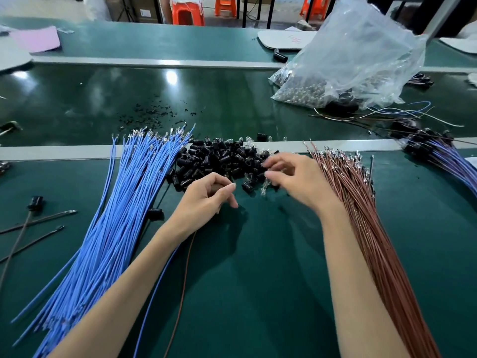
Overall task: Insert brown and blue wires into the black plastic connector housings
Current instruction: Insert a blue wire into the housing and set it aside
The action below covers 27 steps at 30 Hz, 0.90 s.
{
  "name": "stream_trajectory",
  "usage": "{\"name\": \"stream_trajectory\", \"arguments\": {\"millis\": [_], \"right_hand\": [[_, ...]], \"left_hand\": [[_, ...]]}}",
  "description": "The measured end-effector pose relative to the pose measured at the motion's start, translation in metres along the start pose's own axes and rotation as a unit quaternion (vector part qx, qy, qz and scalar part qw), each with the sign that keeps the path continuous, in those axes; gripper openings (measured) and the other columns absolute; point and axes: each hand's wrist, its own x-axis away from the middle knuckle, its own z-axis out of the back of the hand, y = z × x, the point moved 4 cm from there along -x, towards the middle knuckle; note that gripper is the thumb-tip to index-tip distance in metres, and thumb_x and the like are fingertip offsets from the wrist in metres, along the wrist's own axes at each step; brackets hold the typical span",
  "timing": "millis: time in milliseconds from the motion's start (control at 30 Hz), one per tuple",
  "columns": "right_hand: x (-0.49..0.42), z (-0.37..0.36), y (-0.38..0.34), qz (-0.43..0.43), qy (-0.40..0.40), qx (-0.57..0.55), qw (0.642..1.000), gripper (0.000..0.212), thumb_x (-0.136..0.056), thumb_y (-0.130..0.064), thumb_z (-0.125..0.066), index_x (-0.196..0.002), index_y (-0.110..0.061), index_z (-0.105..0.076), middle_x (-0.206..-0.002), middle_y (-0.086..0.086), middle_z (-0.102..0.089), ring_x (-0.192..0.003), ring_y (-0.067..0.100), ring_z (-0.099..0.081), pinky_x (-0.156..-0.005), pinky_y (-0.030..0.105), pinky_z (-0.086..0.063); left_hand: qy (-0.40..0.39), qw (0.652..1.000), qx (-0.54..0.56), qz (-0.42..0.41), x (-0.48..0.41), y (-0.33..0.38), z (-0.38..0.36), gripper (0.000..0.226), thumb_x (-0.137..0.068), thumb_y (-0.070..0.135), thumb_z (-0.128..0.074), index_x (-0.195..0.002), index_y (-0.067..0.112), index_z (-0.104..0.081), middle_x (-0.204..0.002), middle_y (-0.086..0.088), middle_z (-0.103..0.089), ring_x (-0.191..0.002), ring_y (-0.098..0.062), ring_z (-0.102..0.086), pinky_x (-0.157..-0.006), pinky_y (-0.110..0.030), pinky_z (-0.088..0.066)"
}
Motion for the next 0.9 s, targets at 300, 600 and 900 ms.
{"name": "stream_trajectory", "arguments": {"millis": [300, 600, 900], "right_hand": [[-0.005, -0.053, -0.019, 0.064, -0.07, -0.227, 0.969, 0.009, -0.082, -0.006, -0.072, -0.082, -0.014, -0.069, -0.066, -0.009, -0.066, -0.06, 0.003, -0.059, -0.062, 0.013, -0.046], [-0.014, -0.062, -0.019, 0.017, -0.153, -0.216, 0.964, 0.016, -0.08, 0.0, -0.073, -0.078, -0.014, -0.064, -0.06, -0.005, -0.067, -0.056, 0.006, -0.061, -0.059, 0.015, -0.05], [-0.018, -0.059, -0.017, 0.035, -0.096, -0.204, 0.974, 0.014, -0.084, 0.0, -0.069, -0.081, -0.014, -0.066, -0.066, -0.002, -0.066, -0.058, 0.005, -0.061, -0.061, 0.016, -0.05]], "left_hand": [[0.021, 0.999, 0.041, -0.014, -0.001, -0.007, 0.004, 0.015, -0.096, 0.012, -0.054, -0.085, 0.016, -0.064, -0.07, 0.009, -0.068, -0.06, -0.004, -0.056, -0.055, -0.015, -0.044], [0.1, 0.994, 0.043, -0.031, -0.002, -0.014, 0.007, 0.023, -0.098, 0.014, -0.05, -0.077, 0.014, -0.056, -0.064, 0.009, -0.064, -0.05, -0.005, -0.05, -0.049, -0.012, -0.038], [0.106, 0.994, 0.013, -0.002, -0.001, -0.015, 0.011, 0.017, -0.089, 0.027, -0.066, -0.08, 0.013, -0.066, -0.067, -0.004, -0.06, -0.06, -0.011, -0.051, -0.059, -0.028, -0.043]]}}
